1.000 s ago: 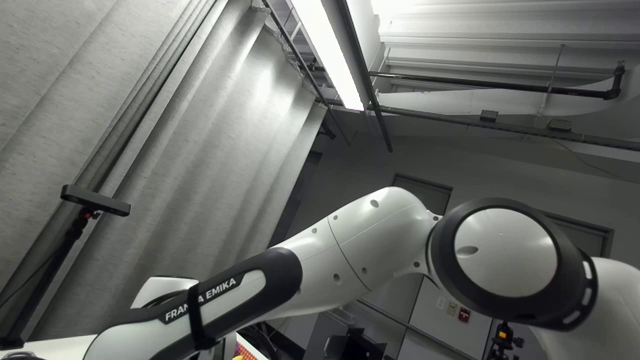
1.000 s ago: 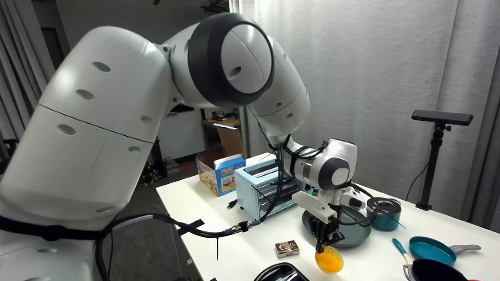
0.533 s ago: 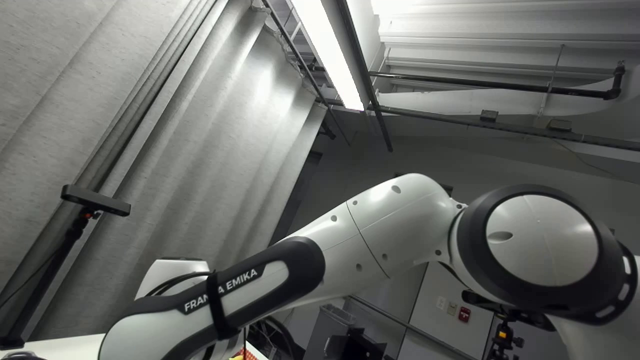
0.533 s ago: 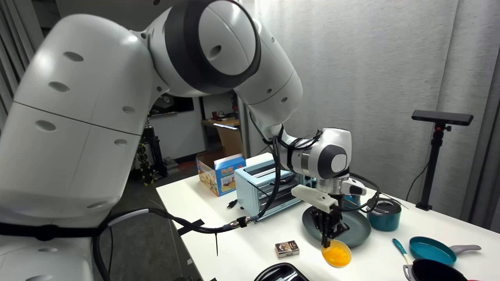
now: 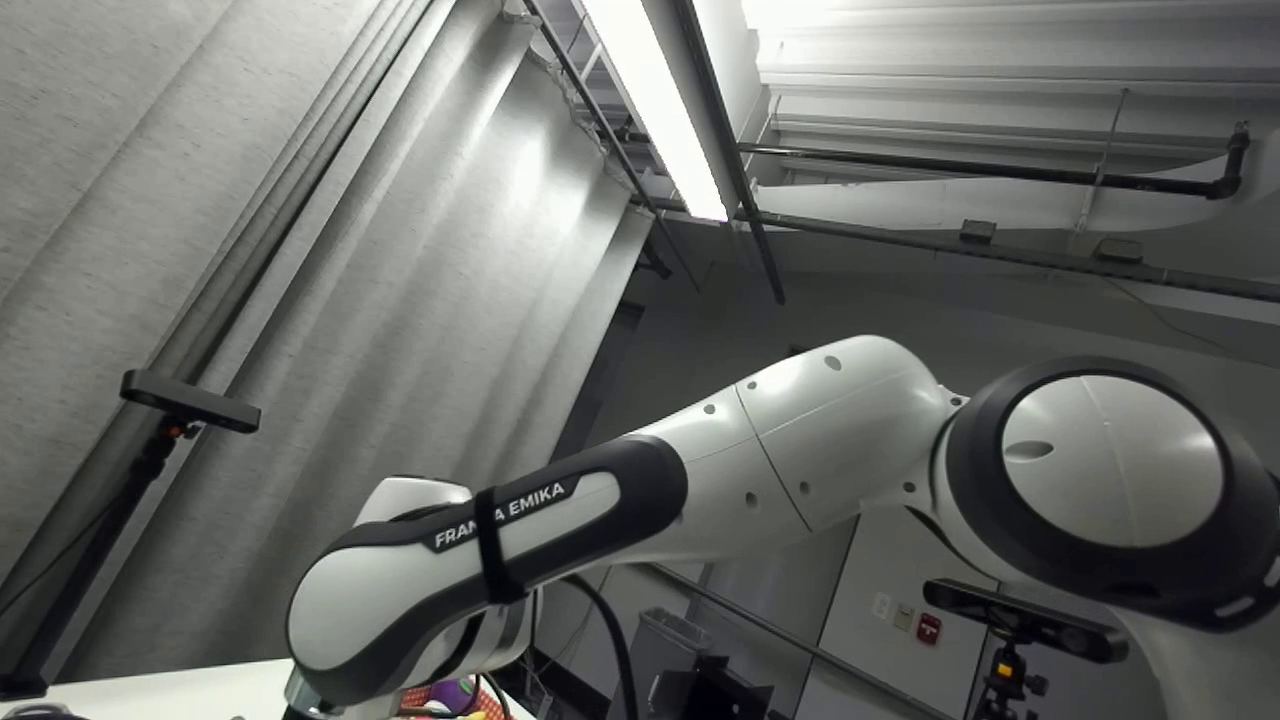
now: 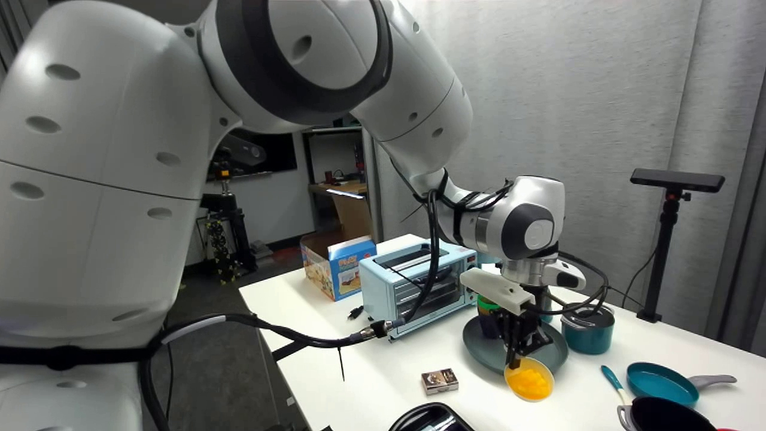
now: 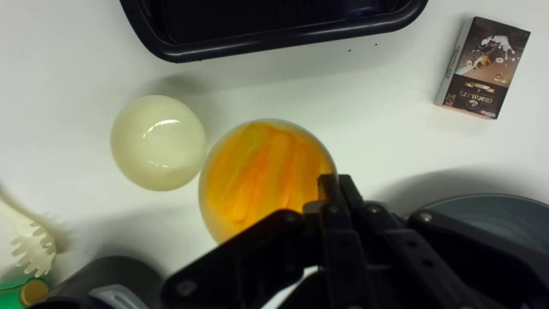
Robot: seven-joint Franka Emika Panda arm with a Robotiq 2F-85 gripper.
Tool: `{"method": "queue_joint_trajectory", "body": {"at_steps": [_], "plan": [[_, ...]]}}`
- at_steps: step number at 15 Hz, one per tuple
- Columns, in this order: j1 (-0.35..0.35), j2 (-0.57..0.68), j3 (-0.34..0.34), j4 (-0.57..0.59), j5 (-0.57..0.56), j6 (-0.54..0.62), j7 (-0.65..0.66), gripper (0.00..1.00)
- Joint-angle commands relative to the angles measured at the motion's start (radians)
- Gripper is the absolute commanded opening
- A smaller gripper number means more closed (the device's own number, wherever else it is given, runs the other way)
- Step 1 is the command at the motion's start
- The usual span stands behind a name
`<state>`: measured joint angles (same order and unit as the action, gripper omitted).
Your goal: Pour the content from the cup
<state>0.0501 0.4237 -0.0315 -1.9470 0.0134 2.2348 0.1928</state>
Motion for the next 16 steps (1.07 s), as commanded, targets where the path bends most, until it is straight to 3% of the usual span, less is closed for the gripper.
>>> {"method": "queue_joint_trajectory", "body": {"at_steps": [1, 5, 12, 13, 16], "plan": [[-0.039, -0.04, 0.026, -0.014, 0.088, -0.033, -0.041, 0.01], [-0.048, -0.046, 0.032, -0.014, 0.159, -0.038, -0.044, 0.01], [-0.03, -0.047, 0.005, -0.019, 0.134, -0.01, 0.022, 0.01], [-0.075, -0.036, -0.011, -0.029, 0.146, 0.008, -0.042, 0.01], [-0.111, -0.045, -0.017, -0.042, 0.163, 0.006, -0.099, 0.01]]}}
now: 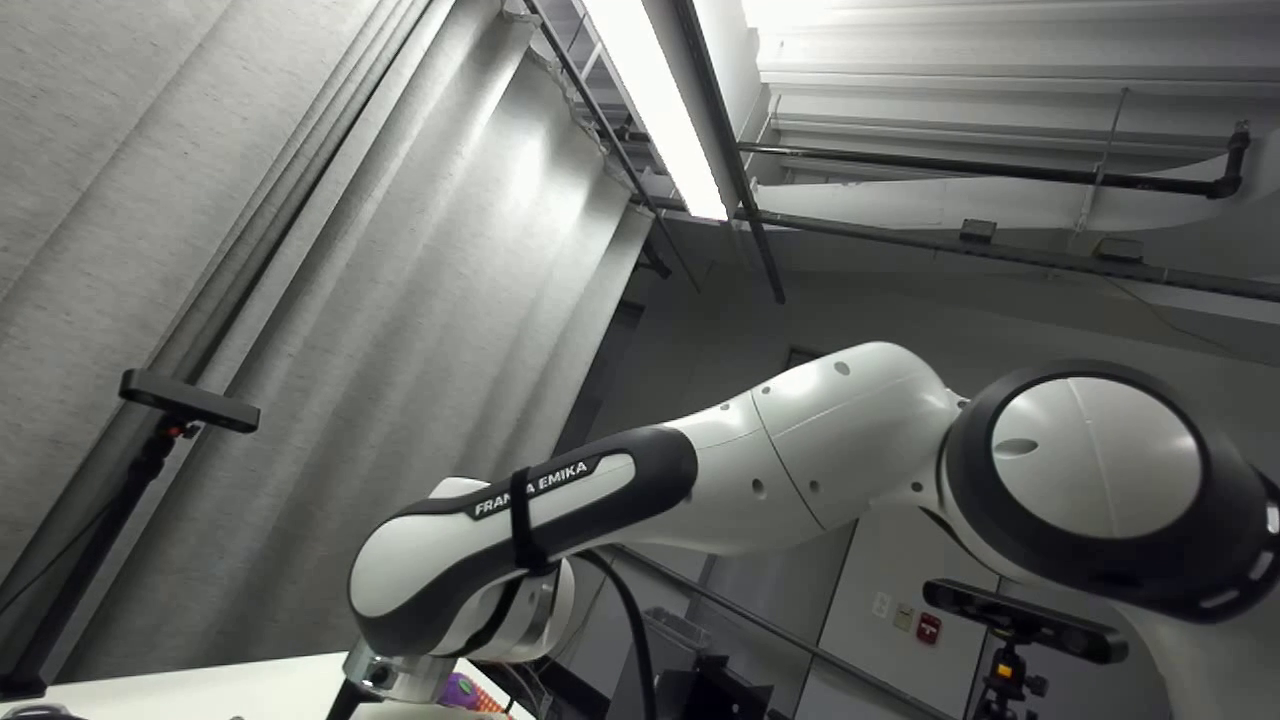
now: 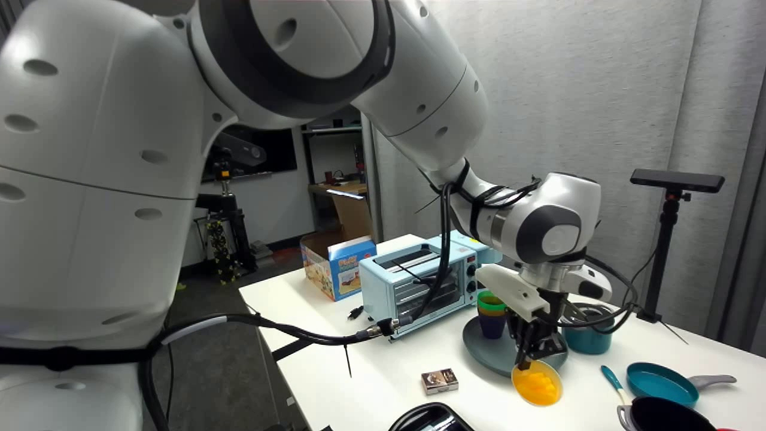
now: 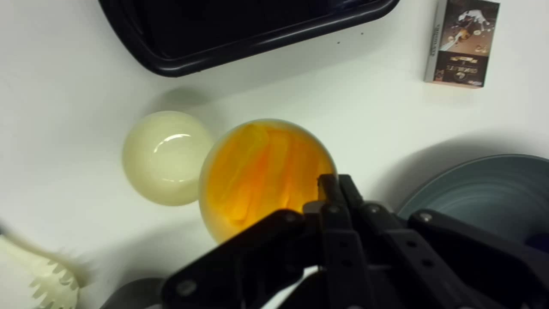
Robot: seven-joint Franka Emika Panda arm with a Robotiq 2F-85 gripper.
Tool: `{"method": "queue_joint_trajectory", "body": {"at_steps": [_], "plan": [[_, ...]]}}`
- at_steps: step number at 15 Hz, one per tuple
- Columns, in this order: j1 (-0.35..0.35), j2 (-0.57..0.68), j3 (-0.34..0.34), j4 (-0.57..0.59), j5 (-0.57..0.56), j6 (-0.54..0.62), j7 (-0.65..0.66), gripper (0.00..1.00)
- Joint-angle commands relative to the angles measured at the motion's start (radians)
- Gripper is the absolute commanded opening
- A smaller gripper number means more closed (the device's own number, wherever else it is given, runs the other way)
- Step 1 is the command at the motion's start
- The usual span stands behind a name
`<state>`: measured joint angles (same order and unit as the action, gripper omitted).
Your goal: Pour the content from the cup
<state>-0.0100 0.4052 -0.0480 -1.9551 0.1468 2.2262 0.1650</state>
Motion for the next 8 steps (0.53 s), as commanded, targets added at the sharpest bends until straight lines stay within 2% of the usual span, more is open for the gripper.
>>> {"method": "queue_joint_trajectory", "body": {"at_steps": [1, 2, 4, 8], "plan": [[-0.072, -0.032, 0.004, -0.041, 0.038, 0.014, -0.11, 0.01], [-0.046, 0.0, -0.003, -0.006, 0.0, -0.001, -0.049, 0.03], [-0.069, 0.0, -0.005, -0.011, 0.005, -0.002, -0.084, 0.03], [-0.07, 0.0, 0.001, -0.012, 0.006, -0.002, -0.088, 0.03]]}}
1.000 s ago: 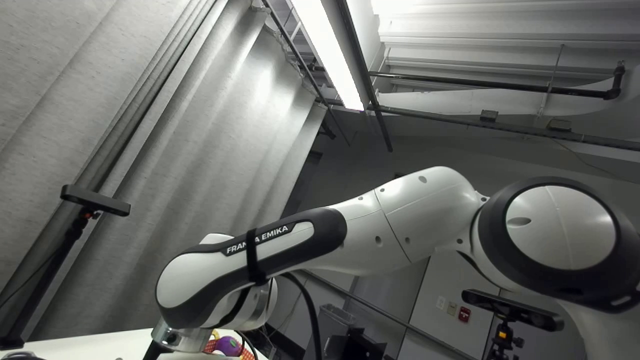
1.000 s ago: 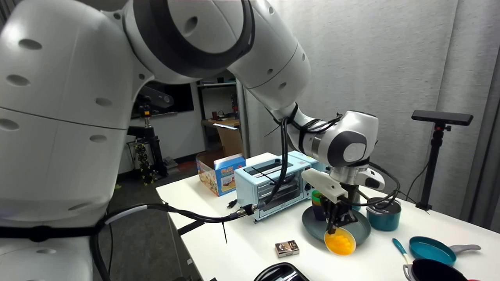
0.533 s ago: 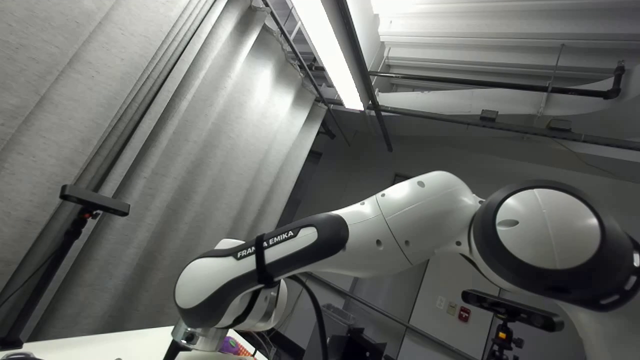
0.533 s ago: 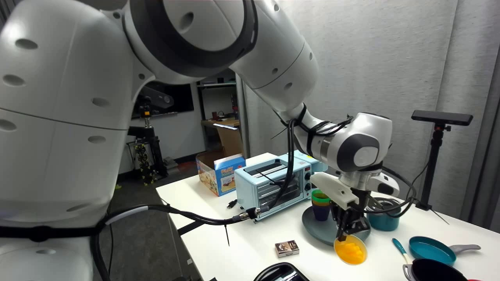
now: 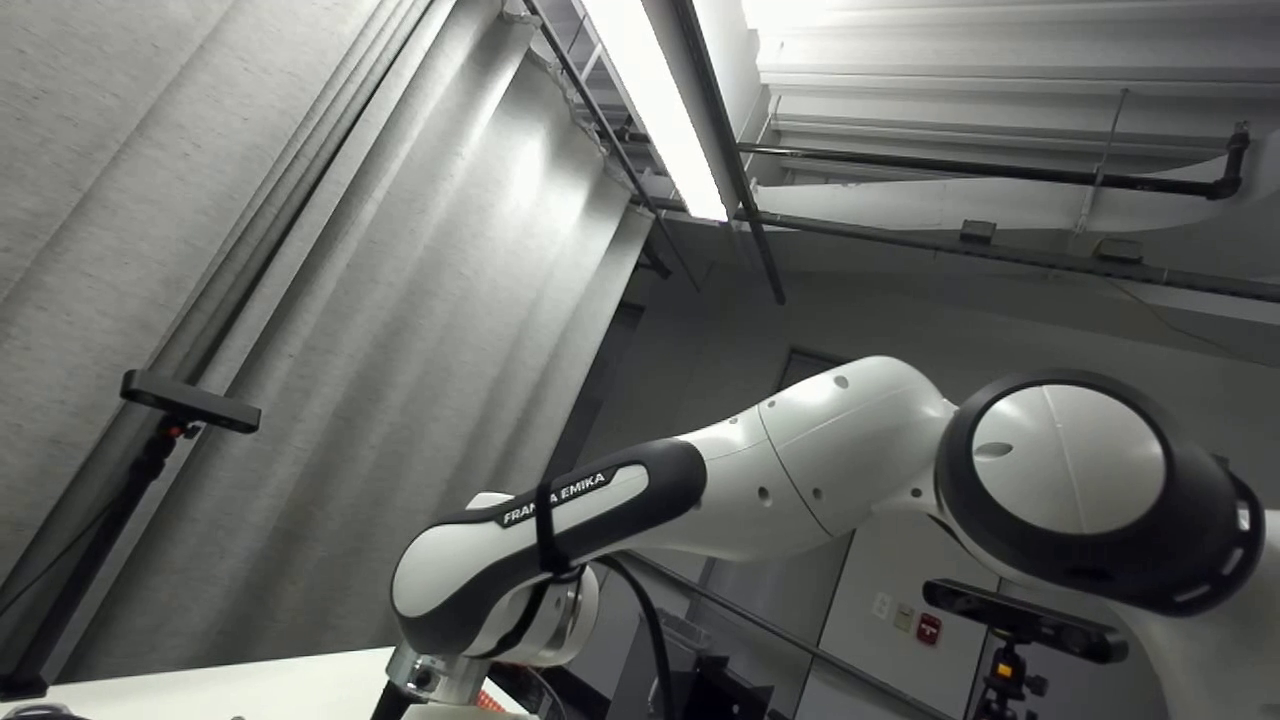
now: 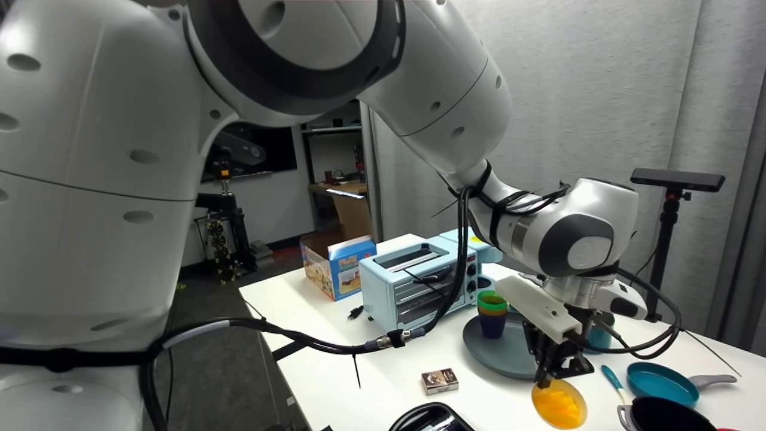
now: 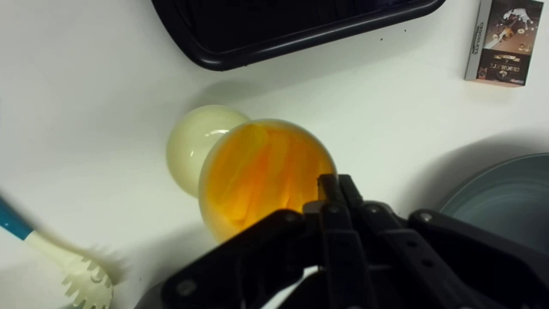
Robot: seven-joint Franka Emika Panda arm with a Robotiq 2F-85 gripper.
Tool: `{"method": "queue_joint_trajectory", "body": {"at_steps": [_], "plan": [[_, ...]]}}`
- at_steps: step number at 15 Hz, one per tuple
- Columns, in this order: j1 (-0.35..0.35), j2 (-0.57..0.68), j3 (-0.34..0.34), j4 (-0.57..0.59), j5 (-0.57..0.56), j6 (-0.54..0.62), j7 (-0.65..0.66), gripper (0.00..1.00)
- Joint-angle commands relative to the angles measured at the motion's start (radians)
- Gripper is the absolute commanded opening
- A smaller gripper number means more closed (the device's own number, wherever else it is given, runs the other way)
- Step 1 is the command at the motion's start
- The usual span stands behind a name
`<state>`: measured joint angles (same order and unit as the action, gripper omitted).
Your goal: Pour the content from the cup
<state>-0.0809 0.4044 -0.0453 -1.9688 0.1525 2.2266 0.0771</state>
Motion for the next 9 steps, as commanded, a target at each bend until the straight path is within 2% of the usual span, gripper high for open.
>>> {"method": "queue_joint_trajectory", "body": {"at_steps": [1, 9], "plan": [[0.001, 0.0, -0.001, 0.002, 0.001, -0.002, -0.001, 0.03], [-0.008, 0.044, 0.016, 0.008, 0.026, 0.011, -0.03, 0.01]]}}
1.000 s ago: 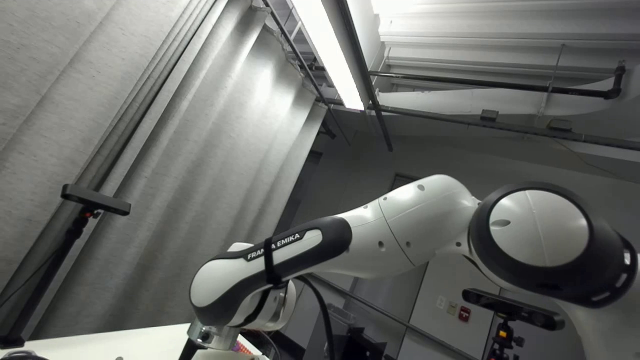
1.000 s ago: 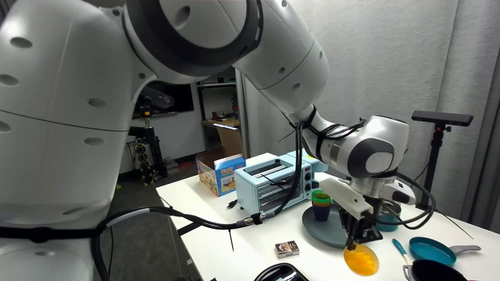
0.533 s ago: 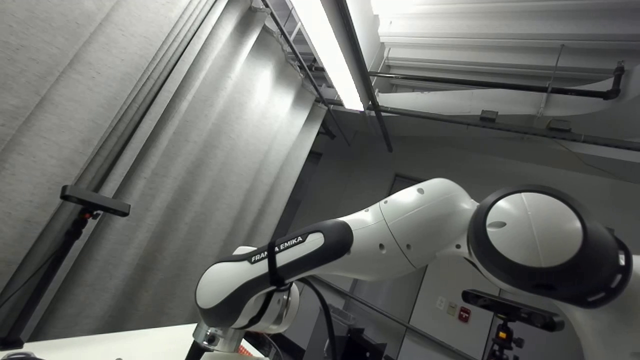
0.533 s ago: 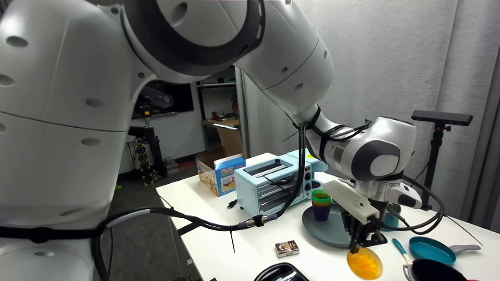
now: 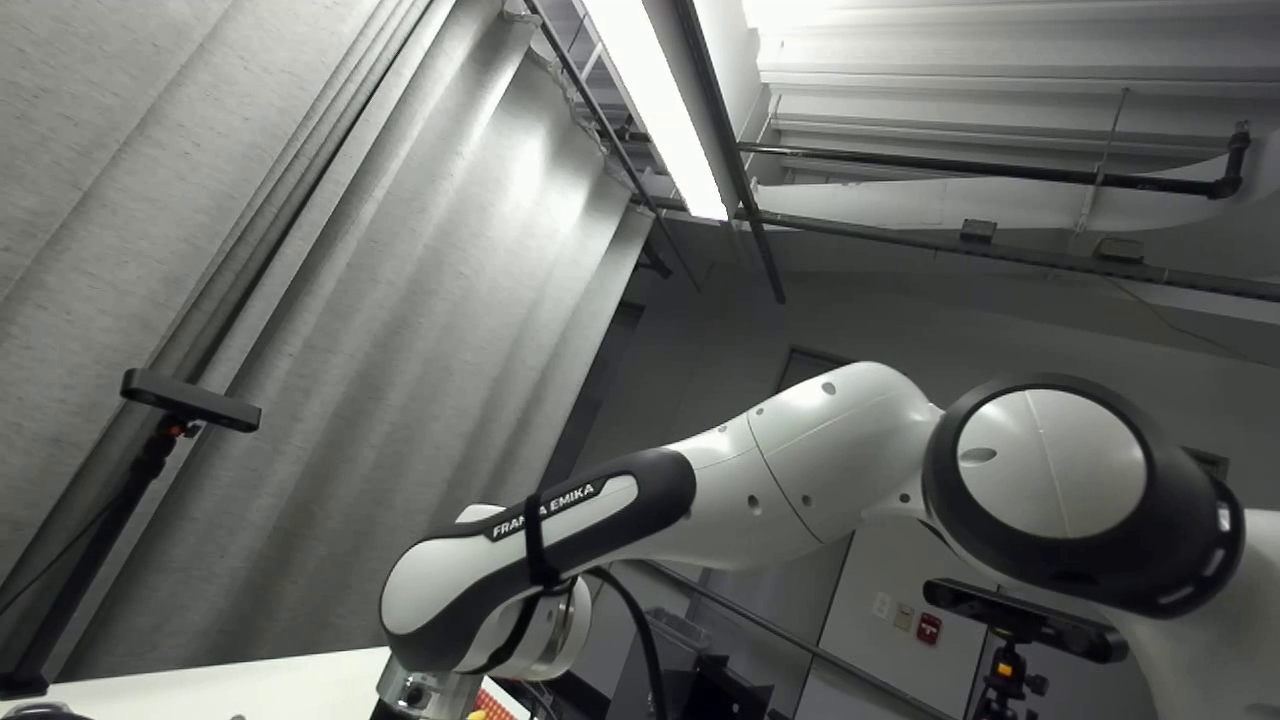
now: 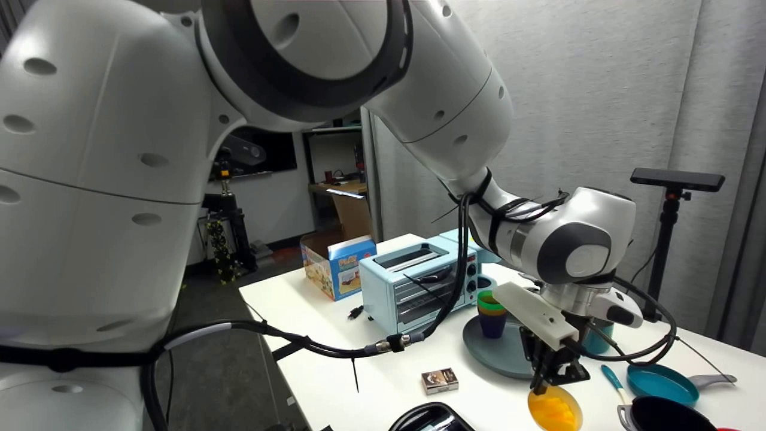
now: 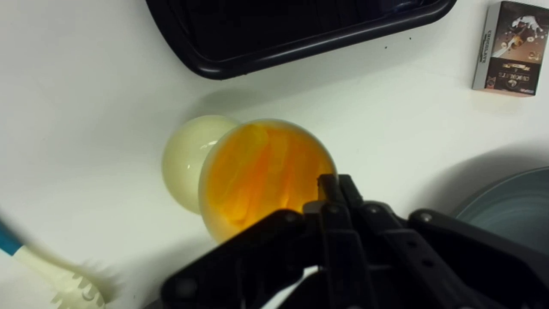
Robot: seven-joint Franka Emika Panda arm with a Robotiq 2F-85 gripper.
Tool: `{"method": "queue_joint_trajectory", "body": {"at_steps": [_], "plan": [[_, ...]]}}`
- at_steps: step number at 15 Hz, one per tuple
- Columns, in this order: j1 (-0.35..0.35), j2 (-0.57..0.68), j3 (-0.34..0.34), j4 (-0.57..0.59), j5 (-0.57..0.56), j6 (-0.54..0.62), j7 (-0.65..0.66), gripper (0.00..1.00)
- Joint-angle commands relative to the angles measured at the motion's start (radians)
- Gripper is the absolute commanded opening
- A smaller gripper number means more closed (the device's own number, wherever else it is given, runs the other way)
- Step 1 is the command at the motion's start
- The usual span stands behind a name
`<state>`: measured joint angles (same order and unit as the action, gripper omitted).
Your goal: Pour the content from the cup
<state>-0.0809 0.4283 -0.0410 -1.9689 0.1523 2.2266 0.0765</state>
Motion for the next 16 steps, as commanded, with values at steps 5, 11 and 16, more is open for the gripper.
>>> {"method": "queue_joint_trajectory", "body": {"at_steps": [5, 11, 16], "plan": [[-0.044, 0.045, 0.032, 0.022, 0.111, 0.012, -0.08, 0.01], [-0.116, 0.048, 0.031, 0.034, 0.249, 0.009, -0.173, 0.01], [-0.173, 0.074, 0.048, 0.06, 0.359, -0.019, -0.264, 0.01]]}}
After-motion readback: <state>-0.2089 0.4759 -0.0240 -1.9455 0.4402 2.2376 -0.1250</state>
